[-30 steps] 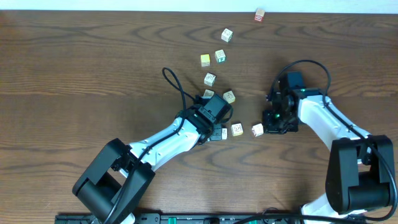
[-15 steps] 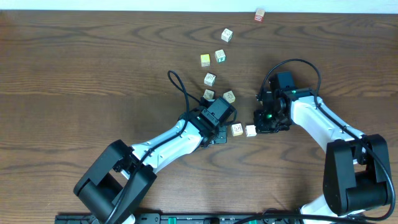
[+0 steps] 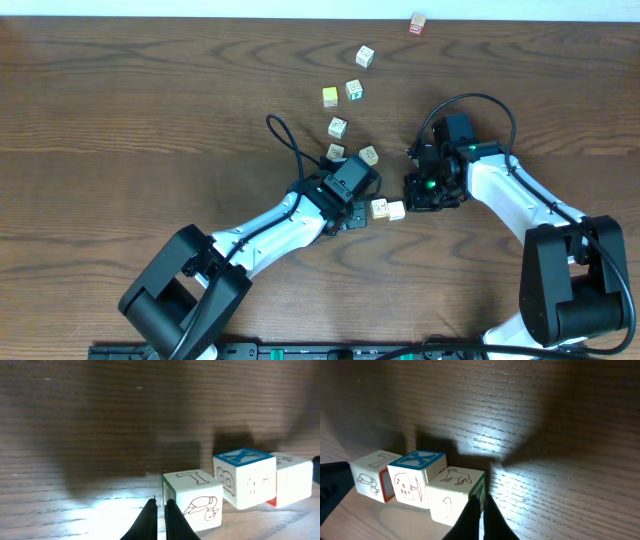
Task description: Lift 3 blocks
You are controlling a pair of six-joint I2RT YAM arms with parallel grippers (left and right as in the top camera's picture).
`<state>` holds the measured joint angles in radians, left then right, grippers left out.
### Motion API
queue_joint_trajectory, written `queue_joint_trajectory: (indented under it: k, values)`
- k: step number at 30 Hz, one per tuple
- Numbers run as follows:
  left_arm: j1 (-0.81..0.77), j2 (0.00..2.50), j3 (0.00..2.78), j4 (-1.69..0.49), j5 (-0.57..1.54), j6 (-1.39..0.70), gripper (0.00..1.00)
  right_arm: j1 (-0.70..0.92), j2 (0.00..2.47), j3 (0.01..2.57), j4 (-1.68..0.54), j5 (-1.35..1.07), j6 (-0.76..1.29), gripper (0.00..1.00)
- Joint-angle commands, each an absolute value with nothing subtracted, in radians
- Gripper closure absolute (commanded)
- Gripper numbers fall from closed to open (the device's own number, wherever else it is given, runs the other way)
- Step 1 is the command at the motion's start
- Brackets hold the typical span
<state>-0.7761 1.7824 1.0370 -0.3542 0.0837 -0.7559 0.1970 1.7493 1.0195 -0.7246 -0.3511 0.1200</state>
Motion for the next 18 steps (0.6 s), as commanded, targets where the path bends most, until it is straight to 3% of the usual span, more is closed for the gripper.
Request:
queue_joint_trajectory:
  k: [1,18]
  values:
    - [-0.781,1.793,1.028,-0.345,0.101,-0.776,0.91,0.232,1.753,1.013,-0.728,-0.376,0.144,0.99]
    - [-0.781,1.792,1.028,-0.341,0.028,-0.734,0.88,0.266,1.753,1.013,-0.732,-0.247,0.16,0.99]
